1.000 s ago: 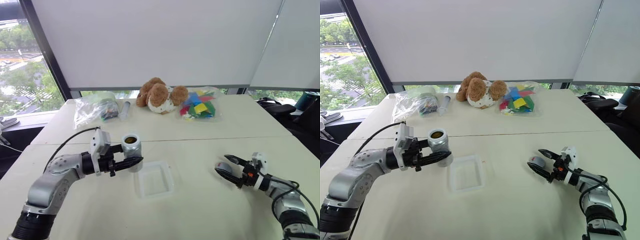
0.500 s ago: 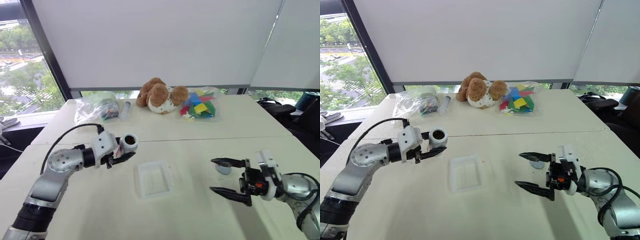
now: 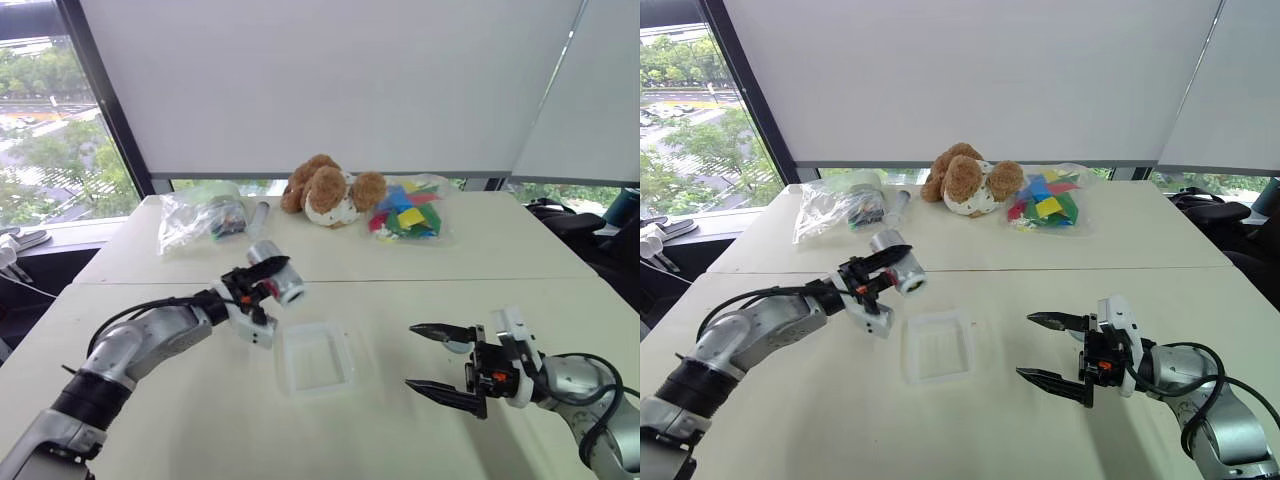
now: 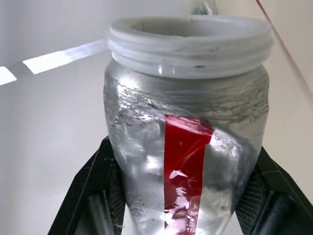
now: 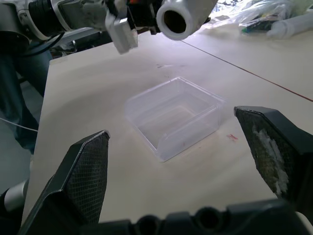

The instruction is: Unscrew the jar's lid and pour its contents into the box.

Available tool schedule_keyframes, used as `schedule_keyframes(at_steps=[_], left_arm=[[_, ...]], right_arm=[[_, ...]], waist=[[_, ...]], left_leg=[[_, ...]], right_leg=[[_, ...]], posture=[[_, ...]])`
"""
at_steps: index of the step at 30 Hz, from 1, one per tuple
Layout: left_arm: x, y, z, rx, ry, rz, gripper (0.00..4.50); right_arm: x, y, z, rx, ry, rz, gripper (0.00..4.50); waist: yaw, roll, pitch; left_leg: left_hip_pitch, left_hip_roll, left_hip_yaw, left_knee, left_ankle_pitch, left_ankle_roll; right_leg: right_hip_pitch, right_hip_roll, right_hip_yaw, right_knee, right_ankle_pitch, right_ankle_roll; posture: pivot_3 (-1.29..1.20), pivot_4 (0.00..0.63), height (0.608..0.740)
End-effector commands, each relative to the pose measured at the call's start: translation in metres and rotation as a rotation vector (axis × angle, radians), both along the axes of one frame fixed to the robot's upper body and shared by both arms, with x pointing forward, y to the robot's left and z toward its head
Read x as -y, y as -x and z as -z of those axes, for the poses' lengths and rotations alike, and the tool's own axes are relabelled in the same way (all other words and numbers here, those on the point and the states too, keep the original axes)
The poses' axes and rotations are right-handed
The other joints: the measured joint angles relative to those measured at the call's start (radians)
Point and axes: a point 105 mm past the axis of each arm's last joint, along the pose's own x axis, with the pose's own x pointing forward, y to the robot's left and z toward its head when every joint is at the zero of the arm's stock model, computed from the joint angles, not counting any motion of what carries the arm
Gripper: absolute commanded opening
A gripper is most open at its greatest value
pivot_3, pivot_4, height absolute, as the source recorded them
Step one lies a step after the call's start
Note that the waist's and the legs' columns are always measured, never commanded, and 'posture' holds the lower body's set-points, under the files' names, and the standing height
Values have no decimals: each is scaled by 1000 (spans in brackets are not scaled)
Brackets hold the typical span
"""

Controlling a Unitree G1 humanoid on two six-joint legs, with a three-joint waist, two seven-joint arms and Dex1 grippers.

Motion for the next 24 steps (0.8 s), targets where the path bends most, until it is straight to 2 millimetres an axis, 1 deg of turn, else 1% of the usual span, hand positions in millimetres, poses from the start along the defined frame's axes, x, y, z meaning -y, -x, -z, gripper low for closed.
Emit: schedule_keyframes(at_steps=[1,4,6,8,10,13,16,18,21,23,24], left_arm=[[3,-1,-11,294,-87,55,2147],[0,-7,-16,447,-119,69,2147],[-1,-11,-14,487,-149,74,2147],[1,-11,-13,538,-150,89,2147],[5,-4,-9,567,-139,129,2147],[5,-1,2,539,-127,141,2147],[4,0,4,513,-98,132,2147],[2,3,-2,498,-59,126,2147],[4,12,-15,462,10,153,2147],[0,14,-25,356,115,141,2147],[-2,16,-29,333,132,144,2147]], right_arm=[[-3,2,-6,35,-13,10,4458],[-4,2,-6,35,-22,23,4458],[-4,3,-7,35,-28,33,4458],[-4,4,-7,31,-32,44,4458],[-4,4,-6,29,-39,57,4458],[-4,4,-5,25,-43,65,4458],[-4,4,-4,21,-46,70,4458],[-5,5,-2,18,-45,69,4458],[-4,5,0,14,-44,68,4458],[-4,4,1,13,-46,68,4458],[-4,4,1,15,-47,66,4458]], waist=[[-1,0,0],[-3,0,0],[-3,0,0],[-3,0,0],[-3,0,0],[-2,0,0],[-3,0,0],[-3,0,0],[-3,0,0],[-3,0,0],[-3,0,0]], left_leg=[[0,0,0,0,0,0],[0,0,0,0,0,0],[0,-1,0,0,0,0],[0,-1,0,0,0,0],[0,-1,0,0,0,0],[0,-1,0,1,0,0],[0,-1,0,1,0,0],[0,0,0,1,0,0],[0,0,0,1,0,0],[0,0,0,2,0,0],[0,0,0,2,0,0]], right_leg=[[0,0,0,0,0,0],[0,1,0,1,0,1],[0,1,-1,2,0,1],[0,1,-1,3,-1,1],[0,1,-1,3,-1,2],[0,1,-1,4,-1,2],[-1,1,-1,5,-1,2],[-1,1,-1,5,-1,2],[-1,0,-1,5,-1,2],[-1,0,-1,5,-1,1],[-1,0,0,5,-1,1]], posture=[[0,150,740],[0,150,740],[0,150,740],[0,150,740],[0,150,740],[0,150,740],[0,150,740],[0,150,740],[0,150,740],[0,150,740],[0,150,740]])
